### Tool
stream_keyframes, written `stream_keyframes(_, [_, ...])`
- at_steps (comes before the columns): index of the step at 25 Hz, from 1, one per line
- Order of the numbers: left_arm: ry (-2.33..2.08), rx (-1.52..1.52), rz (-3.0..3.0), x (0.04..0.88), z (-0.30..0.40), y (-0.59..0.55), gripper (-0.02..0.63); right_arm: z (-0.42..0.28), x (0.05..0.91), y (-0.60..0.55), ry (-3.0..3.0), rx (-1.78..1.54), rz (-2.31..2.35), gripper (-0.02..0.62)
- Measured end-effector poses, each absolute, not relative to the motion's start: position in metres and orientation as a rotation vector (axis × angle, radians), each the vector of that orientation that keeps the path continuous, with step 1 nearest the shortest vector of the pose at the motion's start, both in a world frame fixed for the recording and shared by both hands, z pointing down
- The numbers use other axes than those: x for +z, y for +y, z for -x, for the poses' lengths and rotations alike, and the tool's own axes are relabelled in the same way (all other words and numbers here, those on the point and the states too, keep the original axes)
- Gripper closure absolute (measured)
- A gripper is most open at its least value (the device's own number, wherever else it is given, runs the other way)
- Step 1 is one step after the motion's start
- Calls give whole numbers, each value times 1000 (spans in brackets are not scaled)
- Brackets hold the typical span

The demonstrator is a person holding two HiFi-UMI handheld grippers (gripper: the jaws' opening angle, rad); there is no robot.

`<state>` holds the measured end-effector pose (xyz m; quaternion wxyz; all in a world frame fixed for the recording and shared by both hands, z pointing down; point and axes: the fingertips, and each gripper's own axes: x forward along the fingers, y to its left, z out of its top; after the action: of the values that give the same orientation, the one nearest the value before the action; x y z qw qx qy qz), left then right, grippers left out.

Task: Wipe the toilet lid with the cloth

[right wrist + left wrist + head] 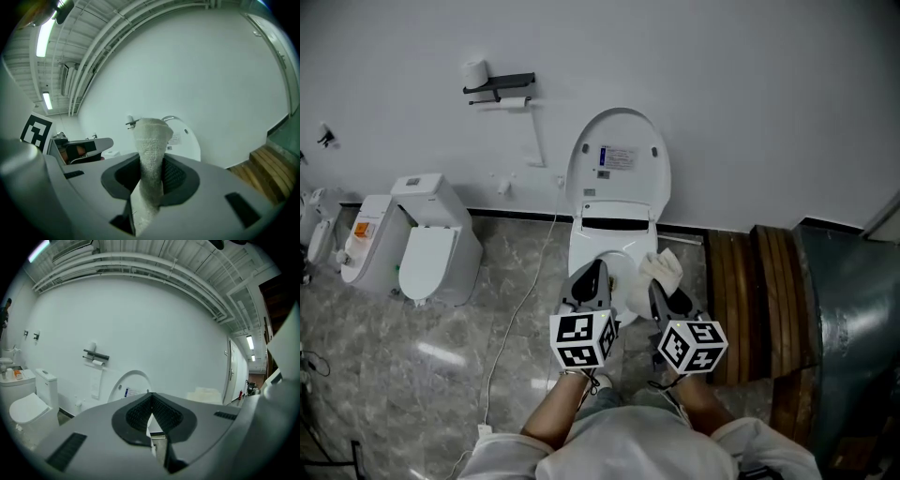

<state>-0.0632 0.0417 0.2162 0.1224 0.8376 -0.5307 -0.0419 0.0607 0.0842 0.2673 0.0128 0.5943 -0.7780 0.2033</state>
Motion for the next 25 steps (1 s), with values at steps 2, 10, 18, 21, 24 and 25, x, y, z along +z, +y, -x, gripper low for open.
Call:
stream_keyframes(2, [-1535, -117, -2456, 219, 59, 27, 594, -64, 272, 74, -2407, 645, -1866, 508])
stream_keyframes(10, [-1533, -41, -2414, 260, 43, -35, 594, -82, 309, 20, -2346, 724, -1879, 508])
stream_keyframes(18, [-1612, -63, -2452, 252, 34, -140, 594, -84, 298, -94, -2464, 661, -1863, 508])
stream_keyframes(21, [-1652, -78, -2464, 243, 30, -198, 594, -83, 289, -154, -2530, 620, -1830, 508])
stream_keyframes(24, [-1694, -81, -2472, 239, 29, -260, 594, -78, 280, -219, -2623, 582, -1784, 508])
stream_keyframes(25, [-1707, -78, -2473, 239, 29, -281, 595, -75, 278, -242, -2649, 550, -1761, 508])
